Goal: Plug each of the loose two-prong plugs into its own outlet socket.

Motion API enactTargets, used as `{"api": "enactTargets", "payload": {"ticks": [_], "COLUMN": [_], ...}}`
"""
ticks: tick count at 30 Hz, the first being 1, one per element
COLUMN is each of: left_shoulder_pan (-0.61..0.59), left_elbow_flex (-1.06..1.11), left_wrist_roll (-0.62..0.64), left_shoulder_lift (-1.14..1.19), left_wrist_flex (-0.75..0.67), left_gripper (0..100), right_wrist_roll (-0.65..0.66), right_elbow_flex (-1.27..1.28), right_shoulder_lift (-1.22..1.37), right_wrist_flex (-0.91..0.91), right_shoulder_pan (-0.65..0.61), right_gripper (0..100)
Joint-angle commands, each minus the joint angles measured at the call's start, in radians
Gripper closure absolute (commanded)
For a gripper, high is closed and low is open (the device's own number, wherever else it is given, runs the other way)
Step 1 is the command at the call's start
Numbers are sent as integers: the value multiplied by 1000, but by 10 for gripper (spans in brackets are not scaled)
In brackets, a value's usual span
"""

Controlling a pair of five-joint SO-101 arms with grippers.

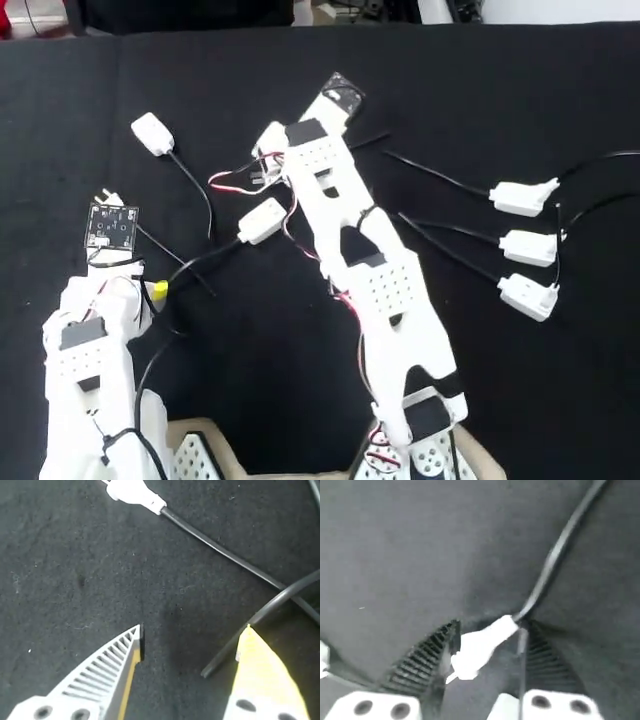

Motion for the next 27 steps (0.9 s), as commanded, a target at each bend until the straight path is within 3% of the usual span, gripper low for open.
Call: {"api": "enactTargets", "payload": {"ticks": [1,9,13,17,23,27], "left_shoulder_pan": [13,13,13,13,13,13], "left_elbow_flex": [-2,-2,-2,-2,-2,-1], "left_wrist_roll": [-5,-5,-5,-5,-5,-5], "left_shoulder_lift": [-15,-15,-15,-15,-15,-15], "left_wrist_flex": [-21,-23,-23,-23,-23,-23], "left_gripper": [700,700,700,700,700,700], "right_wrist_roll": [-5,97,117,187,431,646], "right_elbow_flex": [-74,-97,-168,-308,-567,-562], "right_shoulder_lift": [4,-2,-7,-7,-1,-7], "right_wrist_flex": [57,183,192,324,543,583], "right_shoulder_pan": [-32,-20,43,94,175,203], "right_gripper": [967,987,987,987,987,987]}}
